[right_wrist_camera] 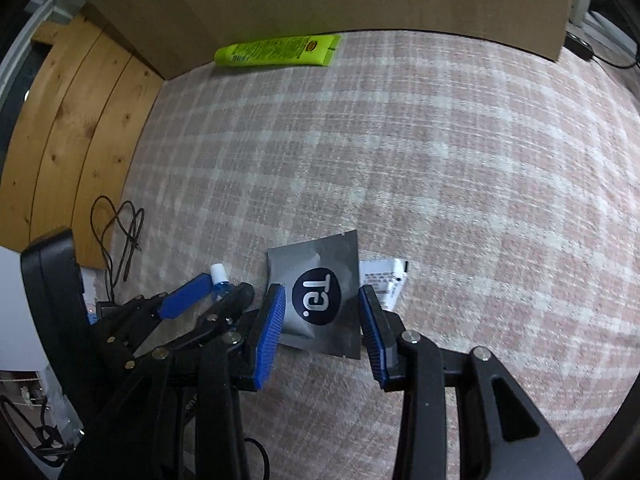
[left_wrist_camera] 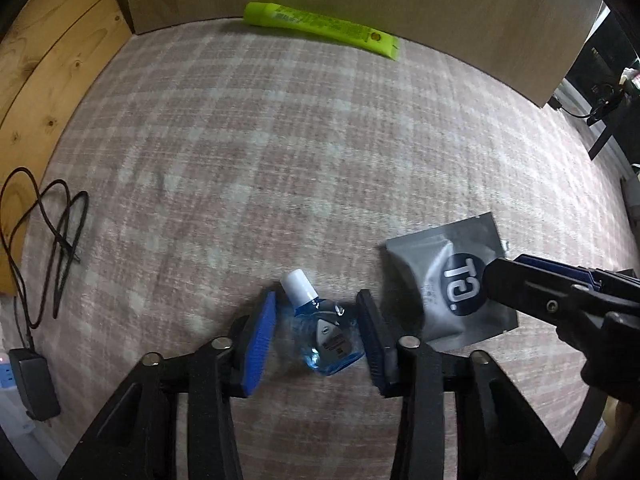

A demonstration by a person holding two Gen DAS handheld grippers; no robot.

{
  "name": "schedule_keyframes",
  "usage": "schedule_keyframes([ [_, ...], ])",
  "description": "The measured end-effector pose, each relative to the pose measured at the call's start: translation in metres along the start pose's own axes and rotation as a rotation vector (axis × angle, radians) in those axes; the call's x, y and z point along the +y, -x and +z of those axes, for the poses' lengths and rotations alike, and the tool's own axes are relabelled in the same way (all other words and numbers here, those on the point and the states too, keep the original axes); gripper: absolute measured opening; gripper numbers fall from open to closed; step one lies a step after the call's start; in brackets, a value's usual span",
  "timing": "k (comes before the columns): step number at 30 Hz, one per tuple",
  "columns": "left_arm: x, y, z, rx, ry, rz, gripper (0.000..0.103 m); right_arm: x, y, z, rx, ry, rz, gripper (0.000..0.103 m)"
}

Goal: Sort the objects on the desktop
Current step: 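Grasp the blue eye-drop bottle with the left gripper while the right gripper grasps the grey 'Ta' packet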

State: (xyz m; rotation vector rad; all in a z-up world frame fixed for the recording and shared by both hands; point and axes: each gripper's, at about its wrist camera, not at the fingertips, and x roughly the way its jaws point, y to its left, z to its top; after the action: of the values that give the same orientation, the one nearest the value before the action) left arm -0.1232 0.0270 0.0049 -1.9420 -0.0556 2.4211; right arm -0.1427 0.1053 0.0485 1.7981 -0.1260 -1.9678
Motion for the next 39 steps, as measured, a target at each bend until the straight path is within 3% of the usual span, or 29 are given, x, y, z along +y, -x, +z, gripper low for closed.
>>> schedule_keyframes([
  [6,0.010,0.001,-0.007,-0.015,0.000,0.023,0.028,0.007,-0.019,-0.001,0.029,0.016,-0.017,0.032],
  [14,0.020,0.002,-0.017,-0.023,0.014,0.031,0.028,0.016,-0.018,-0.003,0.015,0.010,-0.017,0.034],
  [18,0.022,0.002,-0.023,-0.031,0.018,0.029,0.028,0.013,-0.014,0.006,-0.009,-0.050,-0.033,0.055],
  [23,0.022,0.003,-0.030,-0.036,0.019,0.019,0.028,0.010,-0.027,0.018,0.049,-0.147,0.020,0.056],
  [29,0.023,0.003,-0.035,-0.038,0.026,-0.006,0.028,0.032,-0.042,0.032,0.063,-0.126,-0.042,0.063],
  [33,0.022,0.003,-0.038,-0.043,0.024,-0.018,0.028,0.049,-0.054,0.041,0.064,-0.085,-0.129,0.068],
  [37,0.024,0.003,-0.041,-0.040,0.031,-0.033,0.028,0.061,-0.051,0.044,0.066,-0.061,-0.108,0.068],
  [39,0.024,0.003,-0.042,-0.040,0.027,-0.032,0.028,0.074,-0.036,0.052,-0.002,0.045,-0.169,0.068],
])
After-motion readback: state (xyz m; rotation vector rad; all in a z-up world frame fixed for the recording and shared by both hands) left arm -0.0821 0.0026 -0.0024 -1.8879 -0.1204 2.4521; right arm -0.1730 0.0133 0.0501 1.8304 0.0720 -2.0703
